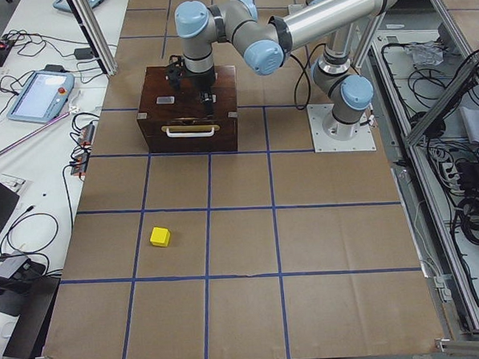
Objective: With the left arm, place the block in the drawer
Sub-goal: 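Move the left gripper to the white drawer handle on the box side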
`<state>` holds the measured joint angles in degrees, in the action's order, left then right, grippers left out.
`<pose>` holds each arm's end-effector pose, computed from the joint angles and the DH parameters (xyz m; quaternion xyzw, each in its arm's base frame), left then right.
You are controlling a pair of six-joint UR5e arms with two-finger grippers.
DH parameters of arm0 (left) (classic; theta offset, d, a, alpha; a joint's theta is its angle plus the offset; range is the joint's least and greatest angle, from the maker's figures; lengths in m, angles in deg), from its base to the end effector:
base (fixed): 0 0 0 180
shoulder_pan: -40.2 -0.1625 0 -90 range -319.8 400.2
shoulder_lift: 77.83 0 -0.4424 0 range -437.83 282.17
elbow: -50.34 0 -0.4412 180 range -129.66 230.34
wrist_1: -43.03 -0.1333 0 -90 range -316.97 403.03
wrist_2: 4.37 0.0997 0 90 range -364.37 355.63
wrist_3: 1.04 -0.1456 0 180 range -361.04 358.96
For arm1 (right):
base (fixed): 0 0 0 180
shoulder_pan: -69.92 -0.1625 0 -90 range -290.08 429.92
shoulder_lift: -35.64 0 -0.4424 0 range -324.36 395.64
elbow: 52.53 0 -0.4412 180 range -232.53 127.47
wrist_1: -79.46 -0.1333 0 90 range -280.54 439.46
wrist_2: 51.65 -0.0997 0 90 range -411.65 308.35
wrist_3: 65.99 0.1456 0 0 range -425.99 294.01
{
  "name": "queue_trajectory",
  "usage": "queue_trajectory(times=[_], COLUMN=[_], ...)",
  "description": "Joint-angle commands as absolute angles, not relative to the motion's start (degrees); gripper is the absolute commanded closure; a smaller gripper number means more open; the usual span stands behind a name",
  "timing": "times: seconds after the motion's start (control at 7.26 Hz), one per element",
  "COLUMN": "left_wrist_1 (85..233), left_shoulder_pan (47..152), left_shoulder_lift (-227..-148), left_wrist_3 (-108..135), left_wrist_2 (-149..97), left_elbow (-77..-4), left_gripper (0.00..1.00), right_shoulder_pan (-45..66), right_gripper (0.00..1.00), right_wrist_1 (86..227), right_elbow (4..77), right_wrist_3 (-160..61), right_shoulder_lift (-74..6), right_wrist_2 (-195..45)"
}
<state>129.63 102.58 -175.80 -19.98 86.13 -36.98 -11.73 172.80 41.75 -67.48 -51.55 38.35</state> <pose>0.1591 -0.5889 0.4111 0.0756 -0.9970 -0.0169 0.0025 0.0521 -0.5630 0.3981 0.0598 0.9977 0.0326 0.0028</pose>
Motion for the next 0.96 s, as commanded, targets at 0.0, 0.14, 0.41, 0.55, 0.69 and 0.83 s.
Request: queue_trajectory(times=[0.0,0.14,0.41,0.55,0.69,0.83], left_wrist_1=[129.1,129.0,127.9,127.2,126.7,126.7], left_shoulder_pan=[100.6,98.9,98.1,97.8,97.2,96.0], left_shoulder_lift=[-181.3,-184.6,-187.6,-189.2,-190.5,-191.1], left_wrist_3=[-24.8,-25.6,-35.9,-37.9,-37.9,-37.9], left_wrist_2=[85.8,84.7,77.0,76.1,75.9,73.7], left_elbow=[-33.7,-32.6,-32.3,-32.4,-32.5,-32.5], left_gripper=[0.01,0.01,0.01,0.01,0.01,0.01], right_shoulder_pan=[-11.7,-11.7,-11.7,-11.7,-11.7,-11.7], right_gripper=[0.00,0.00,0.00,0.00,0.00,0.00], right_wrist_1=[172.8,172.8,172.8,172.8,172.8,172.8], right_elbow=[41.8,41.8,41.8,41.7,41.7,41.7], right_wrist_3=[-67.5,-67.5,-67.4,-67.5,-67.4,-67.4], right_shoulder_lift=[-51.5,-51.5,-51.5,-51.5,-51.5,-51.5], right_wrist_2=[38.3,38.3,38.3,38.3,38.3,38.3])
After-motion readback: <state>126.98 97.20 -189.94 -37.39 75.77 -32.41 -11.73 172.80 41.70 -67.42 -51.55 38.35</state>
